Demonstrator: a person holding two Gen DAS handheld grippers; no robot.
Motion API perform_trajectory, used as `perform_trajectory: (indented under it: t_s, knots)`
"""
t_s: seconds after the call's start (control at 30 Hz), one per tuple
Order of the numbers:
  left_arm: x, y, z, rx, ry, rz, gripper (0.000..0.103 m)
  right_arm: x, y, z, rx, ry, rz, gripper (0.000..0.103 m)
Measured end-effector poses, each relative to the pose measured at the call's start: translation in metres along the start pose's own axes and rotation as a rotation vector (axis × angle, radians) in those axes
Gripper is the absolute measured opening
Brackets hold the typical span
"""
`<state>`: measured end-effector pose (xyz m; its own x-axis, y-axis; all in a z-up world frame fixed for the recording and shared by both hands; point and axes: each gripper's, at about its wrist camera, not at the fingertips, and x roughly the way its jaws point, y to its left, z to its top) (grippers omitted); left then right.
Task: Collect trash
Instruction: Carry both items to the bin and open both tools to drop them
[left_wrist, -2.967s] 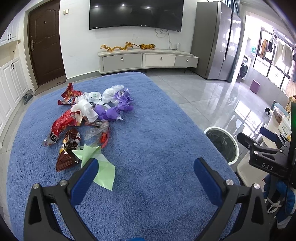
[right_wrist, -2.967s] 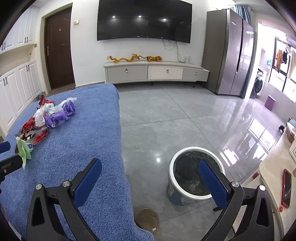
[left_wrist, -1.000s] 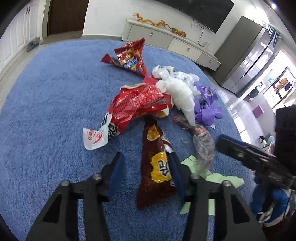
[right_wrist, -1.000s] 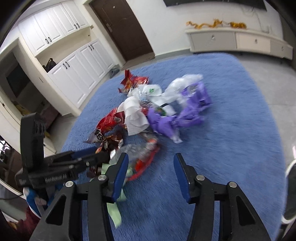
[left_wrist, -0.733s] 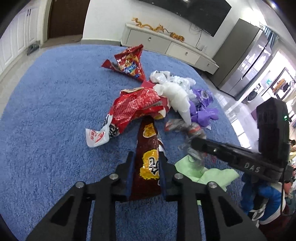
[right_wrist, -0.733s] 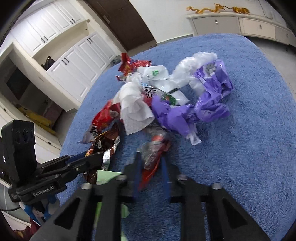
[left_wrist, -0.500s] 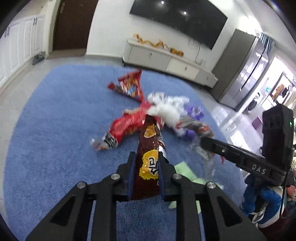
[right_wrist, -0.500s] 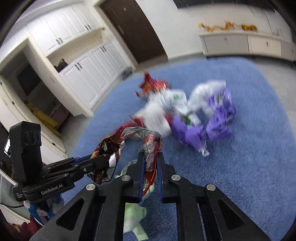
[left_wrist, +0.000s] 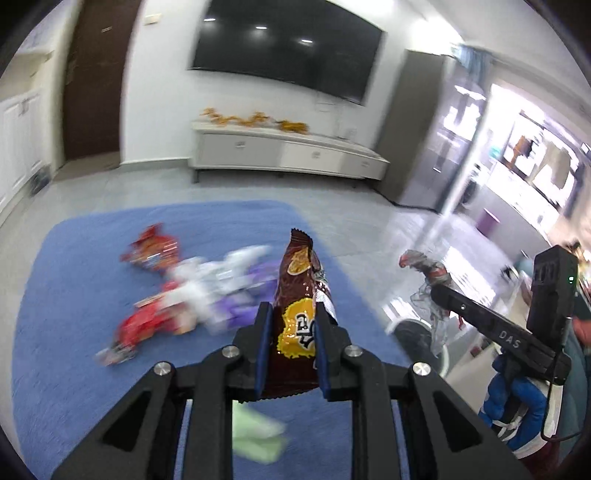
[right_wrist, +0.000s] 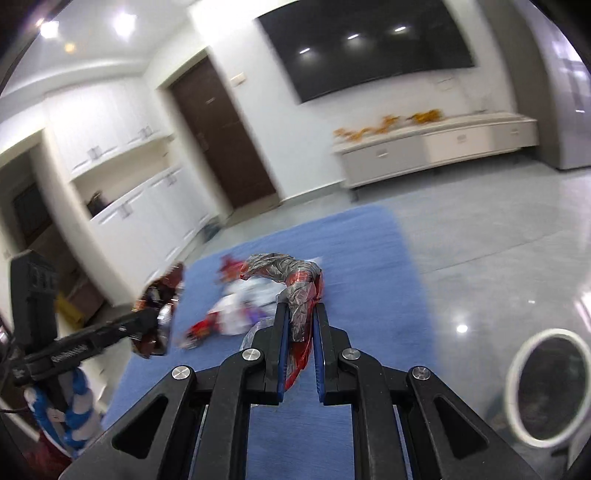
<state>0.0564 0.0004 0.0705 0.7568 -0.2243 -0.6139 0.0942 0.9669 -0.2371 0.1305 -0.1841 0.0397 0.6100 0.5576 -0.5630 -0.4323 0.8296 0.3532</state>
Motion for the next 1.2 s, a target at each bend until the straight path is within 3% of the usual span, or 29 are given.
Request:
perform_trajectory:
  t_s: [0.17,0.37,0.67,0.77,0.83,0.9,0.97,1.03,1.2]
  knots:
    - [0.049,-0.092,0.015,0.133,0.061,-0.101,0.020,-0.055,-0.075,-0.007,0.111,-0.087,-0.210,0.012]
    - [0.123,-0.190,0.014,0.232,0.172,-0.177,0.020,-0.093,-0.182,-0.038,0.310,-0.124,-0.444,0.013]
    - [0.243,-0.297,0.002,0.337,0.314,-0.203,0.021,-0.083,-0.289,-0.072,0.495,-0.070,-0.544,0.015]
    - [0.275,-0.316,-0.006,0.349,0.359,-0.215,0.021,-0.078,-0.320,-0.087,0.549,-0.052,-0.562,0.015]
    - [0.296,-0.326,-0.012,0.336,0.401,-0.234,0.027,-0.079,-0.335,-0.100,0.580,-0.045,-0.573,0.020]
    - [0.310,-0.331,-0.015,0.320,0.431,-0.262,0.033,-0.083,-0.346,-0.113,0.604,-0.039,-0.581,0.038]
    - [0.322,-0.338,-0.018,0.305,0.447,-0.275,0.040,-0.079,-0.357,-0.119,0.615,-0.037,-0.604,0.046]
    - [0.328,-0.339,-0.020,0.295,0.445,-0.273,0.047,-0.077,-0.364,-0.124,0.636,-0.030,-0.620,0.047]
    - [0.323,-0.332,-0.024,0.272,0.442,-0.252,0.047,-0.076,-0.368,-0.132,0.664,-0.018,-0.634,0.049]
